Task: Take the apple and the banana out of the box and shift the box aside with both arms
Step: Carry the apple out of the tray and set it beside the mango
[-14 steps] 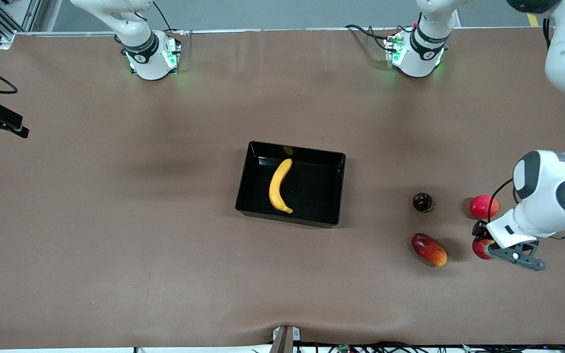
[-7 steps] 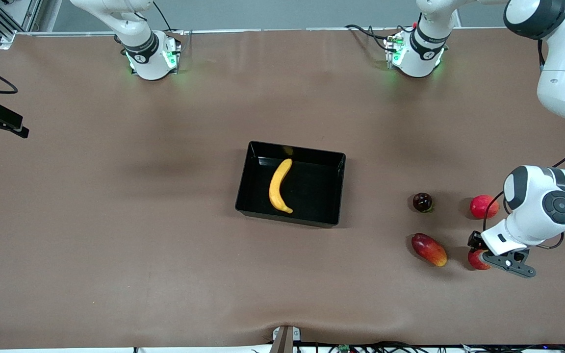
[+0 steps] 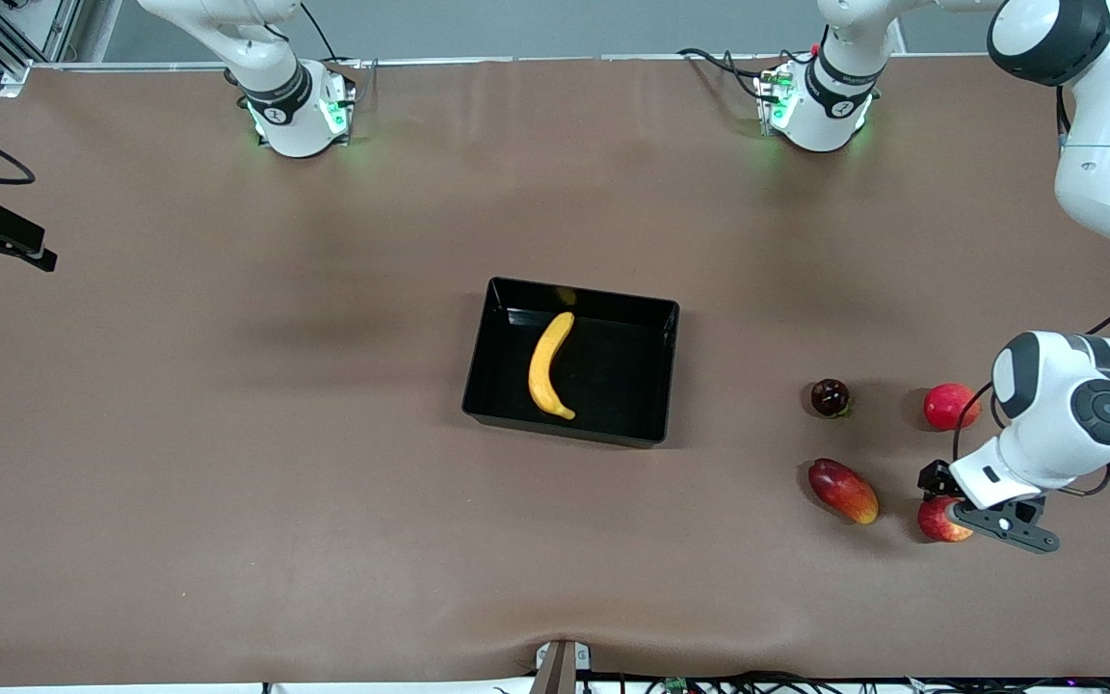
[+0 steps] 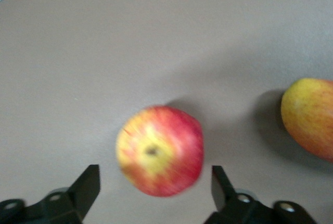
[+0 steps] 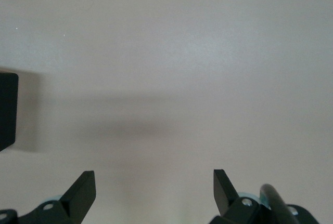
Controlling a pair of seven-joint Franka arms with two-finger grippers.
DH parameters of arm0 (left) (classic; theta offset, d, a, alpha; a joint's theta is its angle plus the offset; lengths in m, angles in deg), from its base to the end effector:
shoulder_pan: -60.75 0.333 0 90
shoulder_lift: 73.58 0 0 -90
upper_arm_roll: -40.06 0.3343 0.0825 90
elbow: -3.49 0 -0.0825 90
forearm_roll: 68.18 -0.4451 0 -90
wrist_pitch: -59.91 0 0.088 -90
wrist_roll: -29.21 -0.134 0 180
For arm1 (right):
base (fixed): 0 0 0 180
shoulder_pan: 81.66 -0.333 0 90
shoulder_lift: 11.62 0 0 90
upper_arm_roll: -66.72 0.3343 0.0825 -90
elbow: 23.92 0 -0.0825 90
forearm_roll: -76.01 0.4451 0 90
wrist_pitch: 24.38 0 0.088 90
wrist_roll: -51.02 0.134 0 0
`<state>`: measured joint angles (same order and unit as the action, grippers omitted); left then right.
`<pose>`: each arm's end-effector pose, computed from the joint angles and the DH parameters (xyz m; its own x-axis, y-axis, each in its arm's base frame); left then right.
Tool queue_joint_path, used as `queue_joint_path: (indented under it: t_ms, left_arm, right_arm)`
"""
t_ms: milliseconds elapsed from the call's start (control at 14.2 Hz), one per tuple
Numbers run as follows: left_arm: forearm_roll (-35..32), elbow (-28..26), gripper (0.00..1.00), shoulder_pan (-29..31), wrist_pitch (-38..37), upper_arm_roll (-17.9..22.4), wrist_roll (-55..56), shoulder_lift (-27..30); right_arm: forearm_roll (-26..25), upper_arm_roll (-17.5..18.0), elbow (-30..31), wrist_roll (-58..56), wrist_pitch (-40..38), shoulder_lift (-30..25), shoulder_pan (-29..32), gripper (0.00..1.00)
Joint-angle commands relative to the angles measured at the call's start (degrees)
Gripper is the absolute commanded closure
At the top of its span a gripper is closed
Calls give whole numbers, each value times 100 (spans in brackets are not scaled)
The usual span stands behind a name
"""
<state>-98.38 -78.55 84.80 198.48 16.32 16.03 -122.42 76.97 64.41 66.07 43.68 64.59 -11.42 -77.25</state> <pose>0.8085 0.0761 0.1826 0.8915 -0.4176 0.1758 -0.3931 -0.9058 -0.1582 0.6102 -0.0696 0.6122 0.9998 0.0111 -0.0190 0.0108 -0.9998 -0.0192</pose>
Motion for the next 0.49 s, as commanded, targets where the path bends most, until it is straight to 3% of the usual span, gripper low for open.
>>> queue_joint_path:
  t_ms: [0,424]
  left_arm:
    - [-29,-57,0,-6,-284,-60,227,286]
    - [6,-189,0,20,-1787,-1227,1545,875]
  right_arm:
    - [-17,55,-26,-31,-29,-3,78,0]
    - [-8,55,-26,-31,-28,-3,78,0]
